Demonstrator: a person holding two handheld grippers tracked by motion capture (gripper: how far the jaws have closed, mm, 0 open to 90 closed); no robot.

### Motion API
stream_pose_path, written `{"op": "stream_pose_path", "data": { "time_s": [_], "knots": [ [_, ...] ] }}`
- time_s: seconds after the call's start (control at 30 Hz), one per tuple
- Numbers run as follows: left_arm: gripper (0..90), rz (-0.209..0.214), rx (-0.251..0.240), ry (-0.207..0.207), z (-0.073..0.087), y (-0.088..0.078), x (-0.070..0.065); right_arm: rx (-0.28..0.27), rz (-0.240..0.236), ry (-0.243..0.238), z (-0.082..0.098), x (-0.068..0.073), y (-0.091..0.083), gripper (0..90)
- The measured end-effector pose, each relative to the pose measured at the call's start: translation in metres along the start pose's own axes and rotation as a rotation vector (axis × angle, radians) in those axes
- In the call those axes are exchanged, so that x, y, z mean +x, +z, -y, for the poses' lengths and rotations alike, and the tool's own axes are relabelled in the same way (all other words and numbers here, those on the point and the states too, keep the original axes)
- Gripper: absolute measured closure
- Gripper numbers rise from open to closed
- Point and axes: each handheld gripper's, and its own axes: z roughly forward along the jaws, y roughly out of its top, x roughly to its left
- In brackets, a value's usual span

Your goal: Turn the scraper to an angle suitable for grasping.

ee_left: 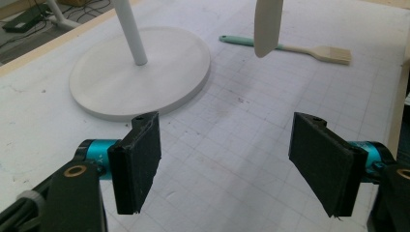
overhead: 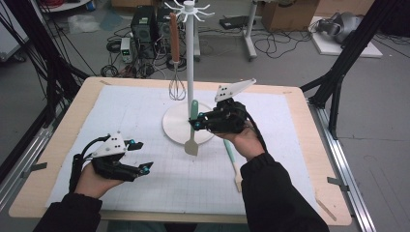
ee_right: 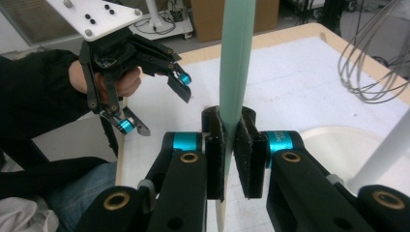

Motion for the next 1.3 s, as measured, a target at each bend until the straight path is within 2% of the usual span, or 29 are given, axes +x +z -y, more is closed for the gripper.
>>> {"op": "stream_pose_path", "data": {
  "time_s": [0.57,0.83,1.07,1.3],
  "knots": [
    [26.0,-0.013,-0.013,-0.001,0.003,-0.004,0.005,0.0,0.01,-0.012,-0.016,-0.009,-0.011,83.4],
    [25.6,-0.025,-0.02,-0.008,0.004,-0.007,0.006,0.013,0.017,-0.022,-0.03,-0.013,-0.014,83.4],
    [25.6,-0.037,-0.024,-0.008,0.005,-0.011,0.006,-0.014,0.003,-0.025,-0.04,-0.016,-0.019,83.4],
    [25.5,-0.041,-0.02,-0.005,0.004,-0.011,0.006,-0.014,0.013,-0.037,-0.049,-0.017,-0.023,83.4]
  ]
}}
